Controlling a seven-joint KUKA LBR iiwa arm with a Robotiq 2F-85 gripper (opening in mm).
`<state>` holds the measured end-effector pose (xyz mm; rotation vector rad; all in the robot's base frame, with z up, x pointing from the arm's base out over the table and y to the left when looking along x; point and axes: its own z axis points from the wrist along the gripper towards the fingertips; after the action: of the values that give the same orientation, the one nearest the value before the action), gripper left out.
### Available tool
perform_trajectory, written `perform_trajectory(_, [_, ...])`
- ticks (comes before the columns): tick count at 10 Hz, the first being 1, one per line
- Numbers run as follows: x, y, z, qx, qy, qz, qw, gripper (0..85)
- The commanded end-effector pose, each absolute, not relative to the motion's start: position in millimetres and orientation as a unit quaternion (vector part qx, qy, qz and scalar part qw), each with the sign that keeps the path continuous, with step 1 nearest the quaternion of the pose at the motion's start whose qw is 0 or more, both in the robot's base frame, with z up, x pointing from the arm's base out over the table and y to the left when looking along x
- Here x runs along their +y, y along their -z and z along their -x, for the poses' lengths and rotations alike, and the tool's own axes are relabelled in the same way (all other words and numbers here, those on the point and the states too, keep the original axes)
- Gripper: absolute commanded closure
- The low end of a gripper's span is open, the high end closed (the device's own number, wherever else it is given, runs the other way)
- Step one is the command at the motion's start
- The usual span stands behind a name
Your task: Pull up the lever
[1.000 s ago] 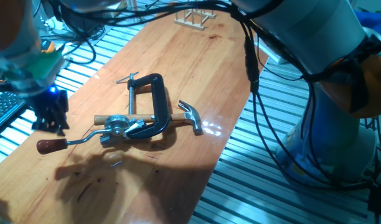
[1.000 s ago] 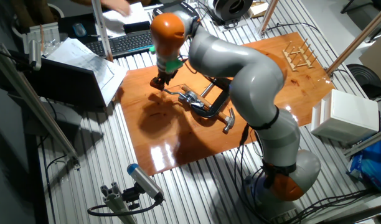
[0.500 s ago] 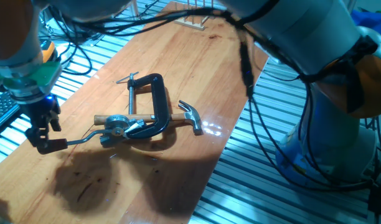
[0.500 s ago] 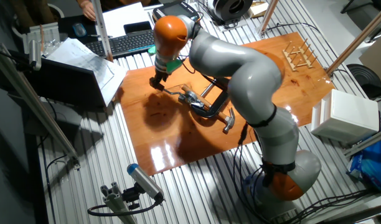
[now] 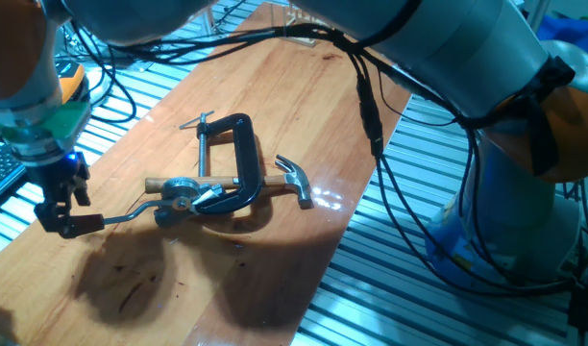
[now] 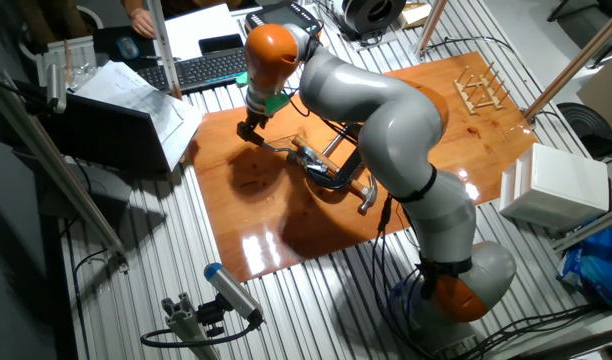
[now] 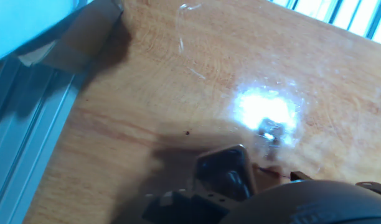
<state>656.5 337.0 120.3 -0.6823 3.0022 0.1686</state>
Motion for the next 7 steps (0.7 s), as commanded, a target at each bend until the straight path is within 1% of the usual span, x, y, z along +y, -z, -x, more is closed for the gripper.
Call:
perform_trajectory(1, [340.2, -117.8, -653.7, 0.973, -0.054, 0.221, 0.029, 17.0])
perform_trajectory(2, [340.3, -115.4, -652.1, 0.973, -0.055, 0.221, 0.027, 17.0])
perform_trajectory(3, [340.0, -114.4, -652.3, 0.973, -0.058, 0.222, 0.020, 34.0])
perform_trajectory(4, [340.9, -113.7, -652.2, 0.973, -0.060, 0.222, 0.019, 51.0])
perform_trajectory(5, [341.2, -113.8, -651.6, 0.973, -0.067, 0.222, 0.015, 51.0])
perform_trajectory(7, [339.9, -114.0, -652.2, 0.972, -0.071, 0.222, 0.012, 85.0])
